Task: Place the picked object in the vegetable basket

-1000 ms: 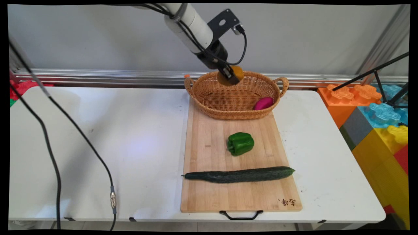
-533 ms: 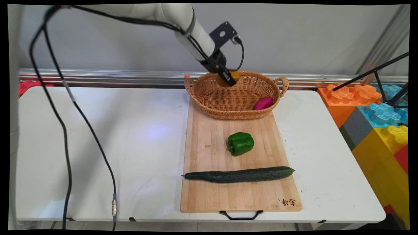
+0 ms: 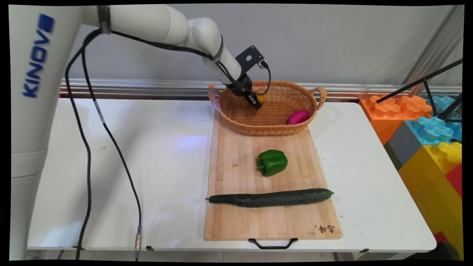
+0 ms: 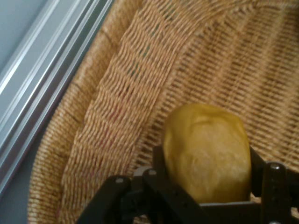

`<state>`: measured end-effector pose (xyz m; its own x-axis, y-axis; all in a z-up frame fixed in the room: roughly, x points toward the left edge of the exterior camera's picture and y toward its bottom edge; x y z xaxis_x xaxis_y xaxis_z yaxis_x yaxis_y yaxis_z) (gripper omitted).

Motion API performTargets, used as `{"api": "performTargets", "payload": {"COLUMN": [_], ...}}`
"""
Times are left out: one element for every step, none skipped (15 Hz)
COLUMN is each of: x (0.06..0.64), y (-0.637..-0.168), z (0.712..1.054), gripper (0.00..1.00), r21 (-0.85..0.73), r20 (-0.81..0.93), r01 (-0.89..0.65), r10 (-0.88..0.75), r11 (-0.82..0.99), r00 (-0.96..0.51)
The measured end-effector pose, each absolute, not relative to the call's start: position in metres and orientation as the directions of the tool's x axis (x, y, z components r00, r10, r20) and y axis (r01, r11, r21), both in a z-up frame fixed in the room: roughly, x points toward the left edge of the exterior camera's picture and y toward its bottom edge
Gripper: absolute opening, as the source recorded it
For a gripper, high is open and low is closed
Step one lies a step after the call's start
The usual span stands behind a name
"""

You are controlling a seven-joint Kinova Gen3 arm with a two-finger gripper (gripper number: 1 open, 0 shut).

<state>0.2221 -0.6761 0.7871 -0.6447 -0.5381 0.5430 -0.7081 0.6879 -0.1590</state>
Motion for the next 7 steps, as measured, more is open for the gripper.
{"api": "performTargets", "payload": {"x": [0.2241,0.2255,0.226,0.2257,0.2252,0.223,0.2201], "y": [-0.6786,-0.681,-0.6828,-0.6849,-0.686,-0.6871,-0.6876], "z": [0.7813,0.777,0.7746,0.7732,0.7735,0.7751,0.7783], "gripper": [0.0,0.0,0.0,1.0,1.0,1.0,1.0], "r21": [-0.161,-0.164,-0.167,-0.17,-0.172,-0.171,-0.168], "r20": [0.537,0.533,0.53,0.528,0.527,0.527,0.528], "r01": [-0.71,-0.71,-0.71,-0.71,-0.71,-0.712,-0.714], "r10": [-0.542,-0.544,-0.545,-0.545,-0.545,-0.547,-0.55], "r11": [0.686,0.684,0.684,0.683,0.683,0.681,0.679], "r00": [-0.646,-0.648,-0.649,-0.651,-0.652,-0.651,-0.647]}}
